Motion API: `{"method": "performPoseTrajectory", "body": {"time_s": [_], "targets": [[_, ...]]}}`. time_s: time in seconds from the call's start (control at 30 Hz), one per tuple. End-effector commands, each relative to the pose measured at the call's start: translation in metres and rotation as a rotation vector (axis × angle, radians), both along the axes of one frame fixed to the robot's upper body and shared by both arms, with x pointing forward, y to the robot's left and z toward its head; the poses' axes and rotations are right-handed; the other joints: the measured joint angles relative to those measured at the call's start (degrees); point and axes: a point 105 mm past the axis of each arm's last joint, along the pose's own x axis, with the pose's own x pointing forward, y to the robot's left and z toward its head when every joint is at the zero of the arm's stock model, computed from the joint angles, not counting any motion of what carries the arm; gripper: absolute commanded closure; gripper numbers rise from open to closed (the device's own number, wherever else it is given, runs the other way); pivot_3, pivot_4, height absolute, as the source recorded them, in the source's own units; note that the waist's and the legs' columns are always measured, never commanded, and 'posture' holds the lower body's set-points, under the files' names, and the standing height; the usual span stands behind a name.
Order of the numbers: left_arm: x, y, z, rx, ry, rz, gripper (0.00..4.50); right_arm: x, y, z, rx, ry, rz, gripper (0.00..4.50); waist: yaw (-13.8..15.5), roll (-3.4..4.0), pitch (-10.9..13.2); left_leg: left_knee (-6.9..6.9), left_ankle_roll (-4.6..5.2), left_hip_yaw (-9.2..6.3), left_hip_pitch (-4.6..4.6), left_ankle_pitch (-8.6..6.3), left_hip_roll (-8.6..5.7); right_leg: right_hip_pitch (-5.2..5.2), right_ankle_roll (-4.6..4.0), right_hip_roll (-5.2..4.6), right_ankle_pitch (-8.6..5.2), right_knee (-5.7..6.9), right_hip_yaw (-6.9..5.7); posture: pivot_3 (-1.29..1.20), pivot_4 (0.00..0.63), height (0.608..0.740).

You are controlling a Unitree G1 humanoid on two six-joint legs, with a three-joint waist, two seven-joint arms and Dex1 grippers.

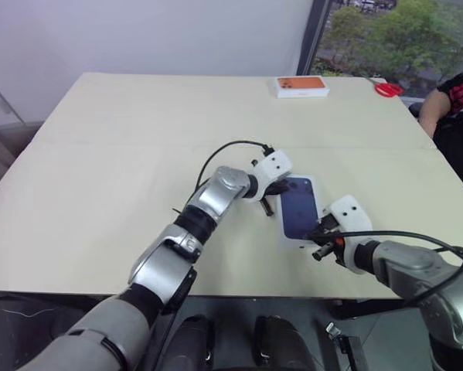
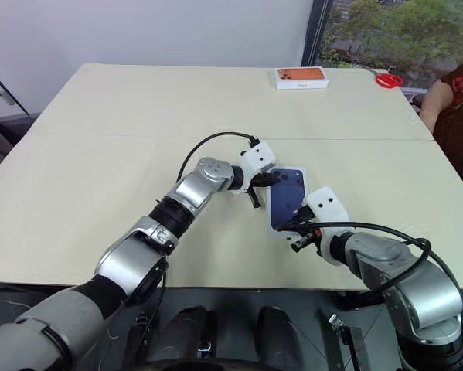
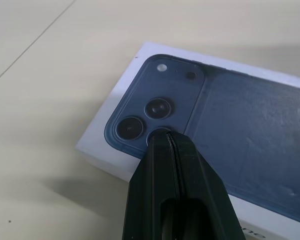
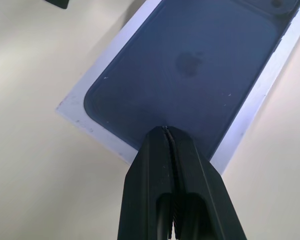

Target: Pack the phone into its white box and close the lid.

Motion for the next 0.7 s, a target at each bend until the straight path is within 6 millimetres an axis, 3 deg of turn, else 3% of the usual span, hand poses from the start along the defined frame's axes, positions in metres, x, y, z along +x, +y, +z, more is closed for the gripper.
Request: {"method": "performPoseTrajectory", "body": {"time_s": [0.03, 0.2, 0.37, 0.5, 0.7], "targets": [[0.010, 0.031, 0.037, -0.208, -0.078, 0.064, 4.50, 0.019, -0.014, 0.031, -0.034, -0.206, -0.061, 4.43, -0.4, 0.06, 0.0, 0.00, 0.00, 0.00, -0.08, 0.00, 0.00, -0.10, 0.00, 0.00, 0.00, 0.01, 0.00, 0.00, 0.150, 0.740], [0.004, 0.108, 0.055, -0.288, -0.141, 0.153, 4.50, 0.037, -0.030, 0.054, -0.049, -0.372, -0.091, 4.43, -1.6, 0.11, 0.1, -0.08, -0.03, 0.03, -0.24, 0.02, 0.11, -0.42, 0.00, 0.06, 0.03, 0.19, 0.04, 0.00, 0.150, 0.740], [-0.011, 0.189, 0.048, -0.275, -0.138, 0.335, 4.50, 0.050, -0.034, 0.063, 0.024, -0.436, -0.037, 4.43, -1.5, 0.14, 0.1, -0.07, -0.05, 0.05, -0.16, 0.03, 0.12, -0.33, 0.00, 0.10, 0.03, 0.18, 0.04, 0.00, 0.150, 0.740], [-0.025, 0.235, 0.043, -0.272, -0.123, 0.452, 4.50, 0.060, -0.036, 0.068, 0.123, -0.452, -0.012, 4.43, -1.3, 0.13, 0.1, -0.04, -0.05, 0.04, -0.18, 0.03, 0.07, -0.28, -0.01, 0.07, 0.02, 0.13, 0.02, 0.00, 0.150, 0.740], [-0.050, 0.281, 0.019, -0.185, -0.114, 0.599, 4.50, 0.068, -0.030, 0.065, 0.242, -0.434, 0.037, 4.43, -1.5, 0.16, 0.1, -0.05, -0.05, 0.06, -0.16, 0.02, 0.02, -0.24, -0.01, -0.09, 0.02, 0.06, 0.08, 0.00, 0.150, 0.740]]}}
